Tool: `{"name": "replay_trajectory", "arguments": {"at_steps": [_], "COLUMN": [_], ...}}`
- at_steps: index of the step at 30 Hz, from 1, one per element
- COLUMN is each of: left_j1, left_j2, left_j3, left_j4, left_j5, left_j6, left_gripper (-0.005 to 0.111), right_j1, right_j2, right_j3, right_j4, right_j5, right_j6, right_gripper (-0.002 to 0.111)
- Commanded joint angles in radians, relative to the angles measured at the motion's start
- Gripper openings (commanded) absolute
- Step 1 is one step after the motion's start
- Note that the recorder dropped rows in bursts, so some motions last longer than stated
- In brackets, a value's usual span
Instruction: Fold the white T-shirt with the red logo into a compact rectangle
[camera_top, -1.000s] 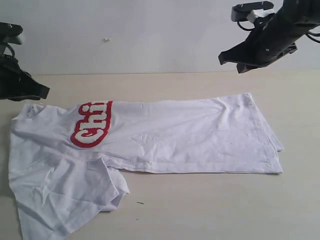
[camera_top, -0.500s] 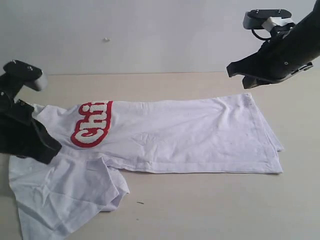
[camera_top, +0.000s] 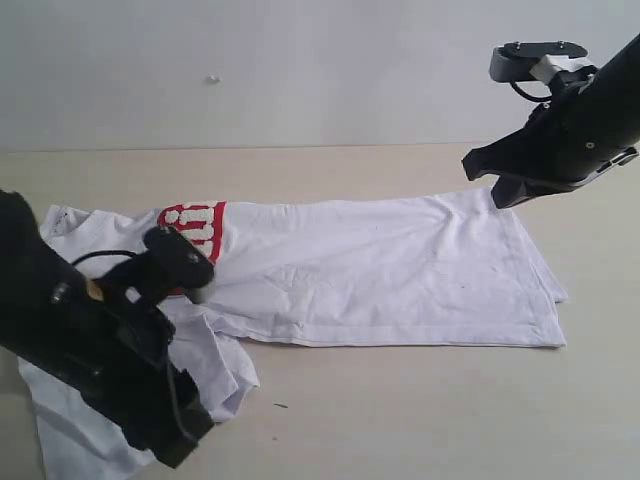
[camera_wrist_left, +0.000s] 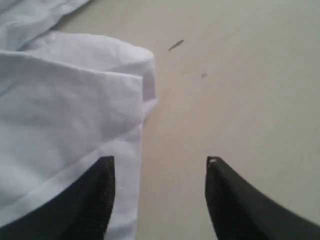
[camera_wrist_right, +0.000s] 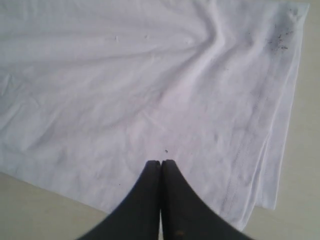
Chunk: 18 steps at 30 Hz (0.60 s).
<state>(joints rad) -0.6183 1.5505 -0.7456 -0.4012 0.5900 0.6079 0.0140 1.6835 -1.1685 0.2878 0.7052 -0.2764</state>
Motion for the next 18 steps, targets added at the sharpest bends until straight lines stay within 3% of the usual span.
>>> {"name": "replay_trajectory", "arguments": {"at_steps": [1, 5, 12, 18], "left_j1": [-0.067, -0.068, -0.070, -0.070], "left_j2": [0.089, 0.163, 0.222, 0.245], "left_j3": [0.004, 0.002, -0.005, -0.009], "left_j4": [0.026, 0.102, 0.109, 0.130], "left_j5": [-0.159, -0.261, -0.270, -0.261], "left_j6": [-0.059, -0.152, -0.153, -0.153], "left_gripper": [0.057, 0.057, 0.056, 0.024], "right_j1": [-0.002, -0.002, -0.002, -0.002], "right_j2": [-0.009, -0.009, -0.009, -0.009], "right_j3": [0.003, 0.003, 0.003, 0.003], "right_j4": [0.009, 0.008, 0.026, 0.026], "right_j5": [-0.001, -0.001, -0.026, -0.024], "right_j6": [-0.011, -0.011, -0.019, -0.019], "right_gripper": [0.000, 0.000, 0.000, 0.000]}}
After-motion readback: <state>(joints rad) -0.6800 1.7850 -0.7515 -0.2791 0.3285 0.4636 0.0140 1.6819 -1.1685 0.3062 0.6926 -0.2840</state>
